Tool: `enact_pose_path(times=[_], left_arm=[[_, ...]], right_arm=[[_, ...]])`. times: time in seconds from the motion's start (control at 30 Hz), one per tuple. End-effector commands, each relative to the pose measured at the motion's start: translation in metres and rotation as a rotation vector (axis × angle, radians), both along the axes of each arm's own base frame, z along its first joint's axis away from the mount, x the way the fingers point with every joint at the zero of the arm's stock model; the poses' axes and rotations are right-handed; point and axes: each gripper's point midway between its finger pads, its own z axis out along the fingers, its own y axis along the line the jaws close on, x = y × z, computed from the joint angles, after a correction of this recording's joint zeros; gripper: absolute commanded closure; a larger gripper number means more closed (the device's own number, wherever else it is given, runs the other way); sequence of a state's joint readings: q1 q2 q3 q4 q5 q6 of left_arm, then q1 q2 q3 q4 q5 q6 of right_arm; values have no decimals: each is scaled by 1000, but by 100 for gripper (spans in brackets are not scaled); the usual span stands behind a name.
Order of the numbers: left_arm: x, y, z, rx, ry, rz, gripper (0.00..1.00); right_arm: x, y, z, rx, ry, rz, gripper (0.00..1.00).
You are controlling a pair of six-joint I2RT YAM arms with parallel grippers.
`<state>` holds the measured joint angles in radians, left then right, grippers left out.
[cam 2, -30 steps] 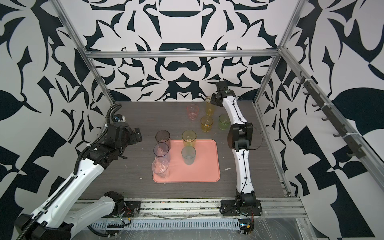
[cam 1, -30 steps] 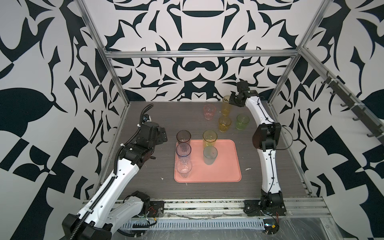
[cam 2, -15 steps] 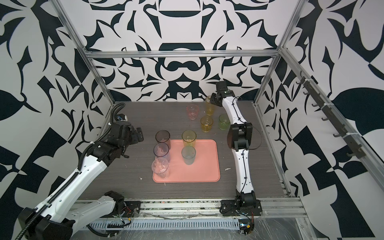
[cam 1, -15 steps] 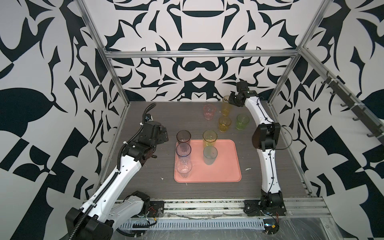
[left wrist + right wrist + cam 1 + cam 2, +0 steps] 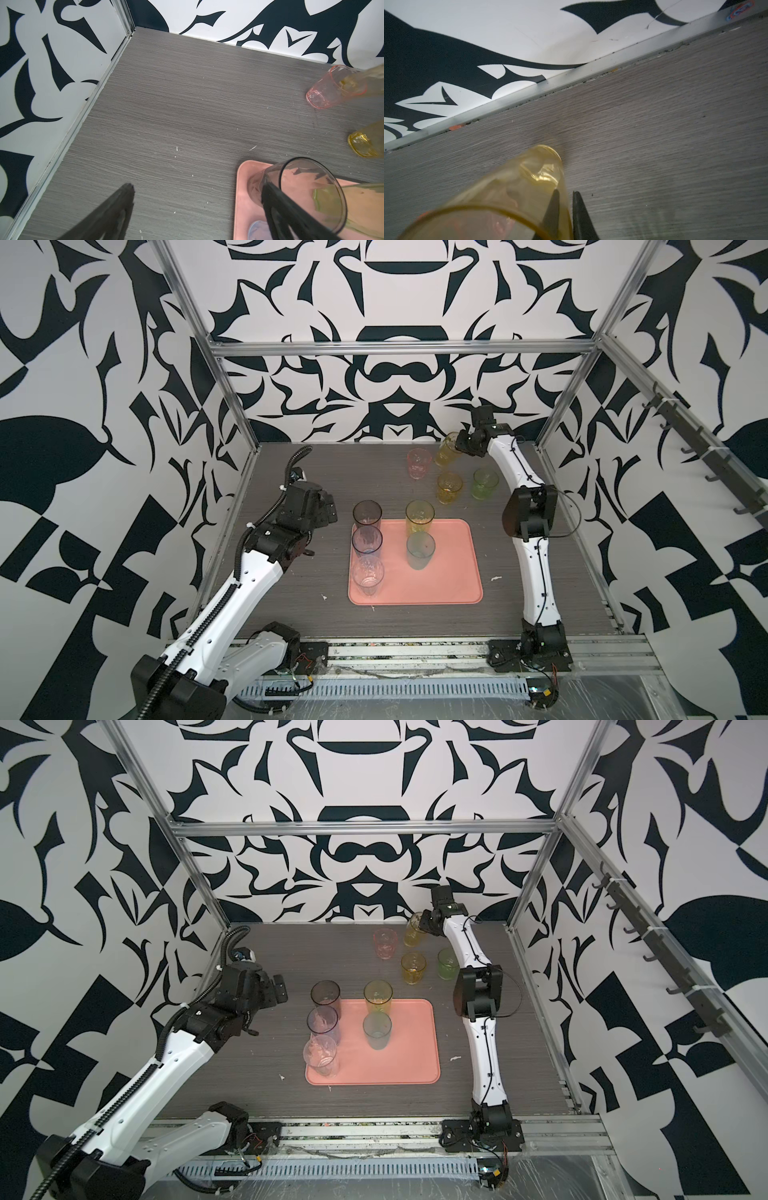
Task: Place the glasses into the tray
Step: 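Lower the right gripper around the tall yellow glass rim, then close the right gripper and lift the tall yellow glass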
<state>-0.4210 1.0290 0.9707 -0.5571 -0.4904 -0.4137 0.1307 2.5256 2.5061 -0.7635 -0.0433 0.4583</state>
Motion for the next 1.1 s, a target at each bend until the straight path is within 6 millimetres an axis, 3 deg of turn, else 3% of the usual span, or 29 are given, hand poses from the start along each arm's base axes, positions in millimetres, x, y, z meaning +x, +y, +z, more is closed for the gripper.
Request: enact_pose_path(times=[0.0, 0.23, 0.3, 0.57, 1.07], left_arm=[[4, -3, 7, -24, -24, 0, 0], [2, -4, 4, -38, -8, -4, 1], [1, -5, 3, -44, -7, -5, 1], [-3, -6, 6, -79, -28, -11, 1], [-22, 2, 19, -121, -70, 6, 1]], right_arm=[[3, 2, 38, 24, -72, 5, 93], [-5, 2, 46, 28, -59, 8, 100], [-10, 2, 63, 28, -77, 11, 100], [-35, -1, 94, 16, -67, 29, 100], [-115, -4, 153, -101, -21, 56, 100]])
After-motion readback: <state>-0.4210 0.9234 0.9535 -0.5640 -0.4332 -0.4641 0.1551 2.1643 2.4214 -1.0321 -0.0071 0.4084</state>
